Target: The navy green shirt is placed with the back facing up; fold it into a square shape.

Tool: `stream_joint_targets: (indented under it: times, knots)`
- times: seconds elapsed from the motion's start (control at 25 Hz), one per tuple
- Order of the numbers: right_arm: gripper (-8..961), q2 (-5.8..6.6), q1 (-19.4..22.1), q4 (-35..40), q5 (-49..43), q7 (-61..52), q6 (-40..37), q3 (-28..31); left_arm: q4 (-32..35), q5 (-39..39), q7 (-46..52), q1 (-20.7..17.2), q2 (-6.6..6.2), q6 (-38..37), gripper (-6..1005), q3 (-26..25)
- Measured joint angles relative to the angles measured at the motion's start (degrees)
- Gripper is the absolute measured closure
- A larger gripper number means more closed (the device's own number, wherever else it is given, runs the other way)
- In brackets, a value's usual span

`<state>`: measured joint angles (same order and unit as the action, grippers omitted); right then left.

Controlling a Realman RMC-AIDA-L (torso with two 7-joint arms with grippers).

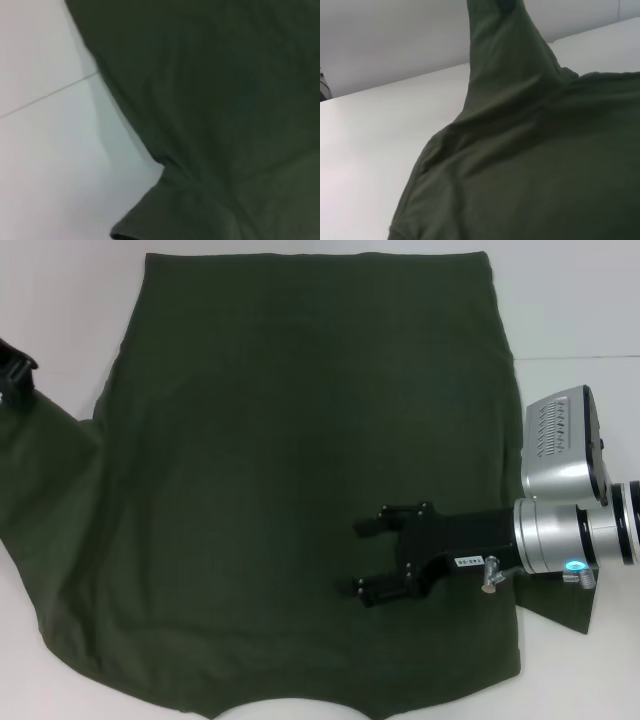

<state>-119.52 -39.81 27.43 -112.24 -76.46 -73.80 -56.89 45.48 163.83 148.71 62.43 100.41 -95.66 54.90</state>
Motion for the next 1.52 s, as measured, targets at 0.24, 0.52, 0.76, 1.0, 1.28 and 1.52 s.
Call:
stream_joint_targets:
  times: [0.24, 0.52, 0.76, 1.0, 1.28, 1.52]
  knots:
    - [42, -0.01, 0.00, -0.48, 0.00, 0.63, 0.84, -0.07, -2.37, -0.04, 4.63, 2.43, 2.13, 0.71, 973, 3.96]
    - [42, 0.00, -0.01, -0.73, 0.05, 0.73, 1.49, -0.07, -4.43, -0.09, 7.12, 5.40, 5.30, 2.06, 965, 5.03]
    - [43, 0.00, 0.00, -0.73, 0.10, 0.73, 1.49, 0.27, -7.92, -0.10, 7.99, 7.27, 6.97, 5.25, 961, 5.12]
    - [43, -0.01, 0.27, -0.55, 0.06, 0.50, 1.56, 0.38, -8.01, -0.09, 7.96, 7.22, 8.67, 7.83, 956, 6.04]
    - [44, 0.09, 0.43, -0.38, 0.02, 0.12, 2.09, 0.38, -7.75, -0.08, 7.95, 3.17, 6.66, 9.36, 952, 3.29]
    - [44, 0.29, 0.52, -0.20, 0.07, 0.09, 2.14, 0.47, -6.83, -0.10, 7.97, -3.23, 6.77, 13.02, 793, -4.85]
